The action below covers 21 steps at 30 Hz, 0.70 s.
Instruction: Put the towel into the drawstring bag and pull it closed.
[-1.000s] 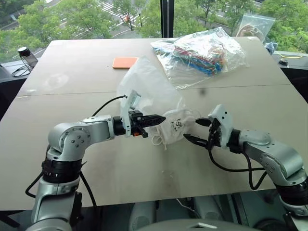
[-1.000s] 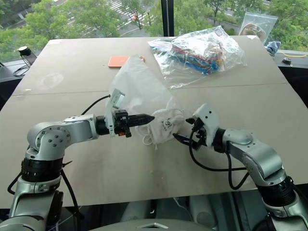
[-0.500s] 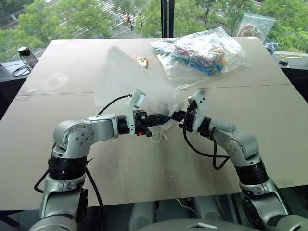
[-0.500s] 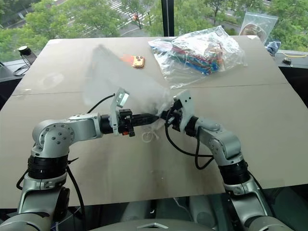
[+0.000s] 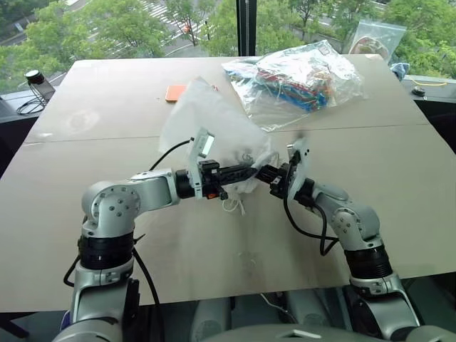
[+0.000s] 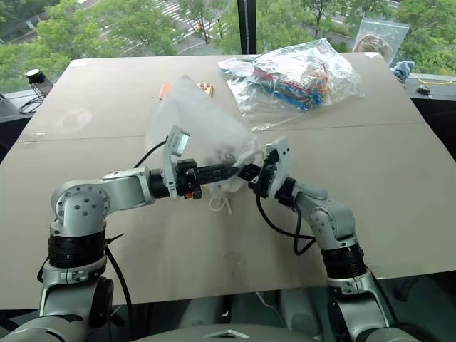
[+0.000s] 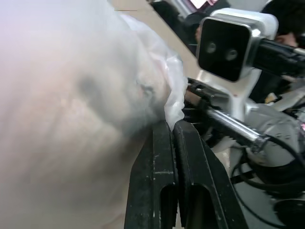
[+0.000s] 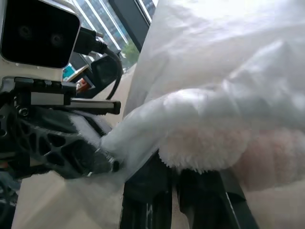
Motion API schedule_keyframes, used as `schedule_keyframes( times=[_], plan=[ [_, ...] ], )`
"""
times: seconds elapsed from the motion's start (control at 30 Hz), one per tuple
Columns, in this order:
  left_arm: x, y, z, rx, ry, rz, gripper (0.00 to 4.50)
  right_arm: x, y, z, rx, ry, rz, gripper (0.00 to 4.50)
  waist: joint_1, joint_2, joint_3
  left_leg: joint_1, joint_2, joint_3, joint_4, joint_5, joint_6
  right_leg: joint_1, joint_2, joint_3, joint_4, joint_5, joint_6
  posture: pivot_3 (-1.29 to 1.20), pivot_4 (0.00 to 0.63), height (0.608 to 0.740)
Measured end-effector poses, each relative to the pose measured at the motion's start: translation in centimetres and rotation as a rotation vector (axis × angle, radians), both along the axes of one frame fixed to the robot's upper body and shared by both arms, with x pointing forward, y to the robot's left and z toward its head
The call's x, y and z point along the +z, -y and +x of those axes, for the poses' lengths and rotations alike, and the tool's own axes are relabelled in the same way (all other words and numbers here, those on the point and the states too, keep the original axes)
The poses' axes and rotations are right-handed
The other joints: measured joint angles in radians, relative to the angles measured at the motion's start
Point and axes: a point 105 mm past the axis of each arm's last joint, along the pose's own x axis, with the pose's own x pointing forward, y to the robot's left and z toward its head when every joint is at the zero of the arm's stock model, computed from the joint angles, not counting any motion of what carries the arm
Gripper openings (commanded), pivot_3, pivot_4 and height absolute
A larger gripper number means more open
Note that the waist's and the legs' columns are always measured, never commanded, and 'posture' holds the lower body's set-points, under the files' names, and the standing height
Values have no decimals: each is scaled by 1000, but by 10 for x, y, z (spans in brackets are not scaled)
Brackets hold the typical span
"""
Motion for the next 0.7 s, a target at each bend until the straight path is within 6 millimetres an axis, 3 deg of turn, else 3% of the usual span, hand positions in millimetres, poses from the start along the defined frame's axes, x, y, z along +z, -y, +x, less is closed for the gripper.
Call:
schedule_keyframes(
  times=[0.1, 0.27, 0.4, 0.43, 0.5, 0.7],
  plan=[
    [1, 5, -2, -13, 5, -3, 0, -2, -19, 4, 36, 11, 40, 151, 1, 0, 0, 0, 0, 0, 0, 0, 0, 0, 1, 0, 0, 0, 0, 0, 150, 734],
    [-4, -1, 2, 15, 6, 45, 0, -14, -22, 8, 16, 44, 0, 151, 7, 0, 0, -2, -1, 1, 1, 0, 0, 0, -2, 0, -1, 0, 0, 0, 150, 734],
    [-5, -8, 9, 55, 45, 86, 0, -27, 2, 9, -54, 94, -138, 1286, 10, 0, 0, -2, -1, 0, 1, 0, 0, 0, -2, -1, -1, 0, 0, 0, 150, 734],
    [-6, -12, 12, 70, 50, 92, 0, -30, 13, 6, -69, 108, -178, 1917, 11, 0, 0, -2, -1, 0, 1, 0, 0, 0, -2, -1, -1, 0, 0, 0, 150, 734],
    [-7, -19, 16, 90, 56, 102, 0, -34, 31, -1, -82, 132, -257, 2745, 9, 0, 0, -1, -1, 0, 1, 0, 0, 0, -2, -1, -1, 0, 0, 0, 150, 734],
    [-9, -27, 20, 70, 72, 115, 0, -18, 57, -36, -14, 197, -393, 2745, 4, 1, 0, 0, -1, 0, 0, 0, 0, 0, -1, 0, 0, -1, 1, 0, 150, 734]
  ],
)
